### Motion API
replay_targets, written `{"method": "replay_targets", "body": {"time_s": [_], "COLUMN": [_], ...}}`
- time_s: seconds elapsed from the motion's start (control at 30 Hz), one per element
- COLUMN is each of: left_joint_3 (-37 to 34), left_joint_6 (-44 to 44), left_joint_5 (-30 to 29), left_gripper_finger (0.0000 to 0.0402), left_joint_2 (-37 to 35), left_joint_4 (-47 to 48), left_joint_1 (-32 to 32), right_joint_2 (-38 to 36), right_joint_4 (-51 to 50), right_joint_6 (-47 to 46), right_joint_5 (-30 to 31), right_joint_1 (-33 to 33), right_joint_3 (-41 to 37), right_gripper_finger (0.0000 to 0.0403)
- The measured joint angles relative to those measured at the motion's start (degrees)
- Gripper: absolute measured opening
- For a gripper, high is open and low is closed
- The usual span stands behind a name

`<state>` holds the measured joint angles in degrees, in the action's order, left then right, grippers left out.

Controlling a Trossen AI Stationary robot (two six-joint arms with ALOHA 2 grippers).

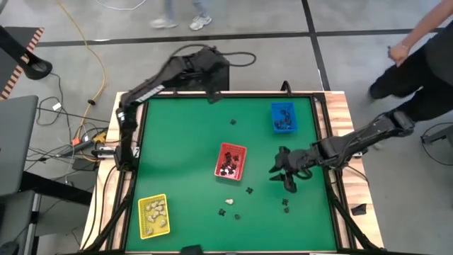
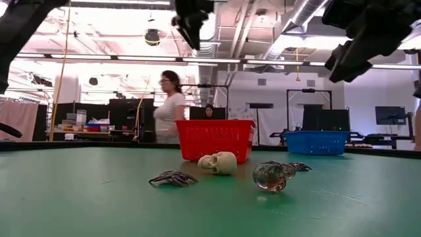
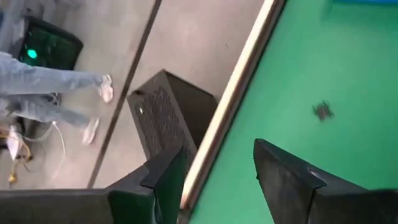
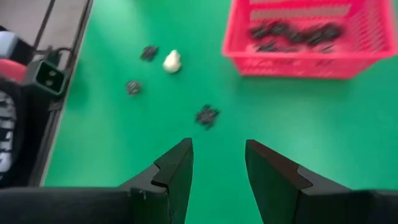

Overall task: Sort Halloween decoration
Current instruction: Put the black spider toy into the red bin

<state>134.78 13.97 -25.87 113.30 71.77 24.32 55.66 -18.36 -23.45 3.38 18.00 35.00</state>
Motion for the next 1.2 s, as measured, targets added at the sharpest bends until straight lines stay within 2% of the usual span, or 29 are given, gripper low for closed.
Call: {"method": "replay_targets", "body": {"time_s": [0.2, 0.37, 0.47, 0.6, 0.77, 0.93, 1.07, 1.2], "left_joint_3": [-0.1, -1.0, -6.6, -21.6, -48.4, -76.2, -95.3, -108.9], "left_joint_6": [-6.7, -12.2, -15.4, -21.1, -23.8, -18.2, -9.5, -3.0], "left_joint_5": [0.1, -1.0, -4.4, -10.2, -14.1, -14.4, -12.5, -9.9], "left_gripper_finger": [0.0178, 0.0178, 0.0178, 0.0178, 0.0178, 0.0178, 0.0178, 0.0178], "left_joint_2": [-7.8, -13.0, -18.3, -28.5, -43.9, -57.0, -62.8, -65.3], "left_joint_4": [9.4, 14.2, 14.1, 9.3, -11.2, -44.1, -73.6, -94.9], "left_joint_1": [-2.4, -8.2, -13.1, -21.1, -32.4, -40.4, -43.3, -43.4], "right_joint_2": [4.4, 8.3, 11.1, 14.9, 19.0, 22.1, 24.0, 26.5], "right_joint_4": [0.3, 0.4, 0.4, -0.1, -6.8, -17.6, -21.0, -22.5], "right_joint_6": [-5.8, -6.5, -6.5, -6.7, -10.2, -19.7, -27.4, -35.3], "right_joint_5": [-0.1, -0.2, -0.2, -0.3, -0.5, -0.5, -2.8, -9.1], "right_joint_1": [4.3, 7.0, 8.6, 10.7, 11.5, 10.1, 8.8, 8.1], "right_joint_3": [1.0, 4.3, 6.5, 9.1, 14.2, 18.9, 19.3, 19.3], "right_gripper_finger": [0.0178, 0.0173, 0.0165, 0.0154, 0.0140, 0.0133, 0.0134, 0.0135]}}
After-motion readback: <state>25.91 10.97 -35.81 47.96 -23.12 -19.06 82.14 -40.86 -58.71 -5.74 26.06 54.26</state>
